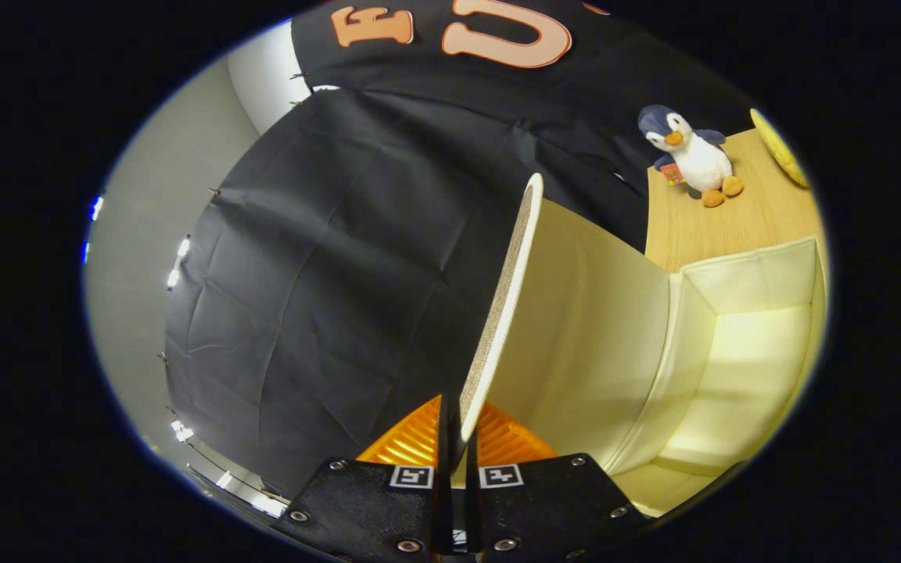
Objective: Open the storage box then place both shoes into the box .Put the left shoe in first, then the right shoe, with the right side of both shoes facing outward in a uniform manner.
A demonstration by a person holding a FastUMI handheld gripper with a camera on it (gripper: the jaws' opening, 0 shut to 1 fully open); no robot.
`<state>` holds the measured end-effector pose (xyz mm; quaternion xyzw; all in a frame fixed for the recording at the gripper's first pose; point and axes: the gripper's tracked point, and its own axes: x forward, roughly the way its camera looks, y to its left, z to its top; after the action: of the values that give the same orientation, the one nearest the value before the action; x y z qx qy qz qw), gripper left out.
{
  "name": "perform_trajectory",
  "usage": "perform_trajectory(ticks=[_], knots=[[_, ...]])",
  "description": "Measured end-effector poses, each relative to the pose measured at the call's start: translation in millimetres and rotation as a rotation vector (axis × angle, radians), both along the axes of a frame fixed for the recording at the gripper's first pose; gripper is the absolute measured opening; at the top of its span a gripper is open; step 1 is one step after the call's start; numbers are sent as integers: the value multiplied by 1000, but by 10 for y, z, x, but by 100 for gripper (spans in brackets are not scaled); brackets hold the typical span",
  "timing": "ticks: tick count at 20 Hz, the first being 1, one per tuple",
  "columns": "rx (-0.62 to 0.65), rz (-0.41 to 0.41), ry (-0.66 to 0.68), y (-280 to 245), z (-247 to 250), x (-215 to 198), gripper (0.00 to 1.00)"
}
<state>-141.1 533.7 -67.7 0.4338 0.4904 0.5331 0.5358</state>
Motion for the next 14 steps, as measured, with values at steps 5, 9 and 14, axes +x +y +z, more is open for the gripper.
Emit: perform_trajectory(ticks=[5, 9, 14], knots=[[-21, -128, 74, 354, 20, 231, 13], [-62, -155, 16, 377, 29, 281, 26], [-147, -222, -68, -14, -166, 484, 51]])
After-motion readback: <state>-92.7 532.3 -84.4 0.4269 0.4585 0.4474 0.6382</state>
